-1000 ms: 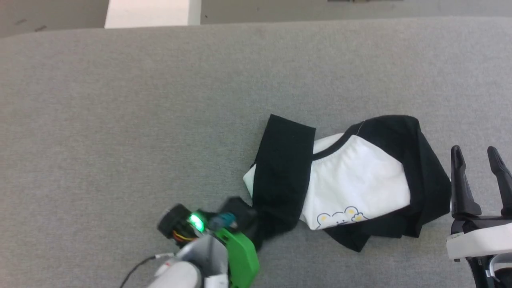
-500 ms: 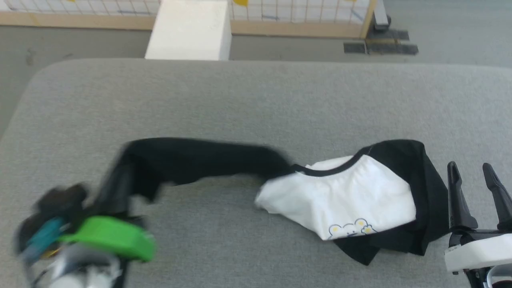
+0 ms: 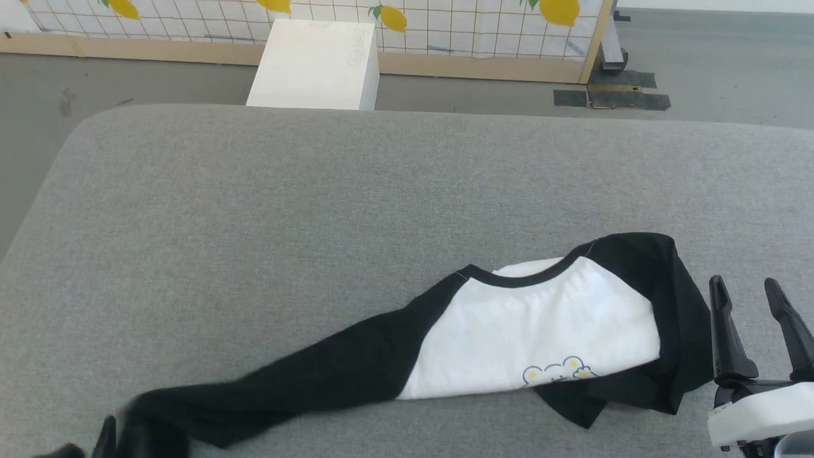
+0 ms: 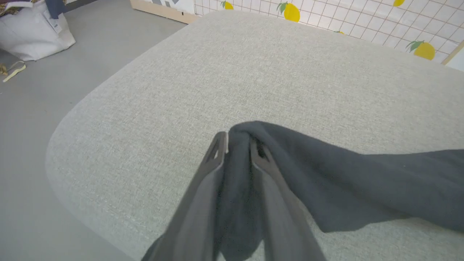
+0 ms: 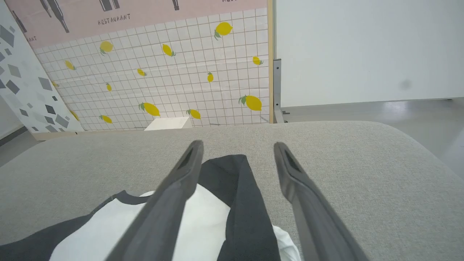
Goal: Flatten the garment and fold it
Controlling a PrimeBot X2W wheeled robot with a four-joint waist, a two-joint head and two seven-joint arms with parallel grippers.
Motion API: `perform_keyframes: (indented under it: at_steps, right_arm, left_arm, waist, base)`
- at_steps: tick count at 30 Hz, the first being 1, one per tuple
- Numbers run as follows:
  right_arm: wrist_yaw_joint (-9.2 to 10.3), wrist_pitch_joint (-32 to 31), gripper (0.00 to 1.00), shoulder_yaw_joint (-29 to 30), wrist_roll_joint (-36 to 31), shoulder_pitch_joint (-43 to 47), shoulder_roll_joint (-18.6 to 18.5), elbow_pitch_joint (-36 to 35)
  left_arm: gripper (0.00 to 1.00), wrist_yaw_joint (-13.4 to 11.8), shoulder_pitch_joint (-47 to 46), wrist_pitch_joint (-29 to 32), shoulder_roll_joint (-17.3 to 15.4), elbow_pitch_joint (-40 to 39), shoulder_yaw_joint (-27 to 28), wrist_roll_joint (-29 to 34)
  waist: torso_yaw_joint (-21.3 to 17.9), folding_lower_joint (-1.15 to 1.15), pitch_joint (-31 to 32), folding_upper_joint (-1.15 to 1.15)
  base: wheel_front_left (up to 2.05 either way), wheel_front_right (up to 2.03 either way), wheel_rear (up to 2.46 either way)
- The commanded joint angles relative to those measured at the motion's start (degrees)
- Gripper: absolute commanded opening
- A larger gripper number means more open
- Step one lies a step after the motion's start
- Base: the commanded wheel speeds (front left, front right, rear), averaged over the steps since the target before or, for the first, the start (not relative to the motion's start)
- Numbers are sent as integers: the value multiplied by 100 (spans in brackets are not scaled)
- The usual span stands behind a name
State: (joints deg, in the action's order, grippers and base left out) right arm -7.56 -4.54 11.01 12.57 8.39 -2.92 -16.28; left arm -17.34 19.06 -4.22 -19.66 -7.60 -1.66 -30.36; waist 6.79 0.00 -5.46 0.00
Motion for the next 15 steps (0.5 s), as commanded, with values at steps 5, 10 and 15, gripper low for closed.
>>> perform_keyframes:
  at_steps: [5,10,15]
  right_arm:
    - [8,-57,100,-64,-19,44,4,47]
    - [8,-66,100,-107,-10,28,4,17]
    - [8,-50,100,-111,7,-47,4,-3]
  left_arm:
    - [100,250,-347,-210,231,-105,-192,-162]
    - [100,399,-755,-6,-20,-926,-377,22]
    - [100,633,-1339,596,-295,-1377,-956,357]
  waist:
    - [-14,0,83,0]
    - [-73,0,31,0]
    - [-173,0,-185,0]
  base:
    - [0,0,0]
    - [0,0,0]
    - [0,0,0]
